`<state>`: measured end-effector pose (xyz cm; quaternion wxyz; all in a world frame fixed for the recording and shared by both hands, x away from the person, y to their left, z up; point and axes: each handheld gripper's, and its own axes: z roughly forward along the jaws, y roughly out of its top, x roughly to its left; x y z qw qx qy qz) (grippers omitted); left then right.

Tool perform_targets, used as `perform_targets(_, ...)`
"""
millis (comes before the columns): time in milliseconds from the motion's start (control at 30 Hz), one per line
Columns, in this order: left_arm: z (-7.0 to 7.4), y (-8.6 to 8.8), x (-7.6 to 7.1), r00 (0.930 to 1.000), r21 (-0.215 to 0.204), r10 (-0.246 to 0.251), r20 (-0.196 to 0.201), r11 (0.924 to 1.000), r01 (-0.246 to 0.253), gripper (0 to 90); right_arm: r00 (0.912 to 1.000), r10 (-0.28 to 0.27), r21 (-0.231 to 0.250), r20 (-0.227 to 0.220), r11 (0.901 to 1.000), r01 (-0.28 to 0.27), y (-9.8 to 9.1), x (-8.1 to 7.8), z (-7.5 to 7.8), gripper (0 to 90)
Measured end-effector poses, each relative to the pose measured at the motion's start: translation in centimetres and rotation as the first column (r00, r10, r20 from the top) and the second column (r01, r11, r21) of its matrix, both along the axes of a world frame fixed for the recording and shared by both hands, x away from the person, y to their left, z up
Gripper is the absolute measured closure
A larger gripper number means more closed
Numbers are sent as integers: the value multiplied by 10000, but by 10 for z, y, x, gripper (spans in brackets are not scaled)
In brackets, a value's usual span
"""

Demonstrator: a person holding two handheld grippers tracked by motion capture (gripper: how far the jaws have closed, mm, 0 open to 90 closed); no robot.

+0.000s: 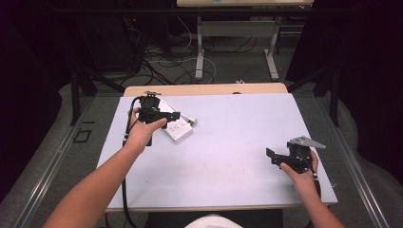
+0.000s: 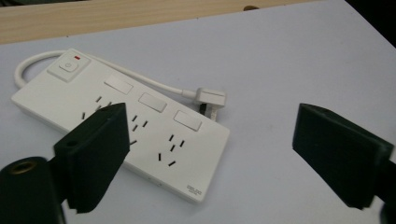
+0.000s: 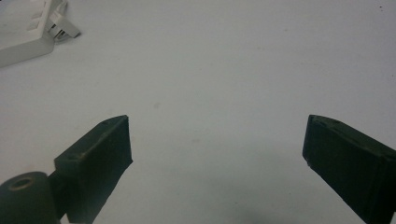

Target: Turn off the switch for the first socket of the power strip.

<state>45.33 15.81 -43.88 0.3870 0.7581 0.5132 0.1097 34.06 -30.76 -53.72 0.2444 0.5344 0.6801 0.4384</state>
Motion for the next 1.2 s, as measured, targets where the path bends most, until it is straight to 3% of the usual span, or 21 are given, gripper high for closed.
perform_targets(100, 1, 0, -8, 9999, -261, -112, 49, 9996, 113, 2, 10000, -55, 40, -18, 10000, 55, 0, 0, 0, 74)
perform_targets(233, 4, 0, -18, 9995, -563, -289, 84, 9980, 293, 2, 10000, -39, -2, -7, 10000, 39, 0, -1, 1, 74)
perform_targets(533, 8, 0, -40, 9966, -342, -572, 589, 9977, 593, 2, 10000, -55, -4, 26, 10000, 55, -1, -1, 1, 74)
perform_targets(700, 7, 3, -53, 9947, -490, -624, 818, 9966, 665, 2, 10000, -64, 11, 40, 10000, 64, 0, -2, 2, 74)
perform_targets(933, 3, 13, -68, 9958, -932, -525, 756, 9939, 595, 2, 9998, -133, 17, 135, 9999, 132, 0, -2, 2, 74)
perform_targets(1100, -3, 20, -79, 9964, -908, -362, 767, 9949, 432, 3, 9999, -99, -58, -18, 9999, 99, -1, -3, 3, 74)
perform_targets(1133, -3, 22, -81, 9961, -953, -366, 805, 9945, 443, 3, 9993, -203, 72, 301, 9998, 201, 1, -1, 1, 74)
perform_targets(1200, -4, 26, -85, 9959, -1084, -332, 840, 9932, 423, 3, 9999, -114, 8, 103, 9999, 114, 0, -2, 3, 74)
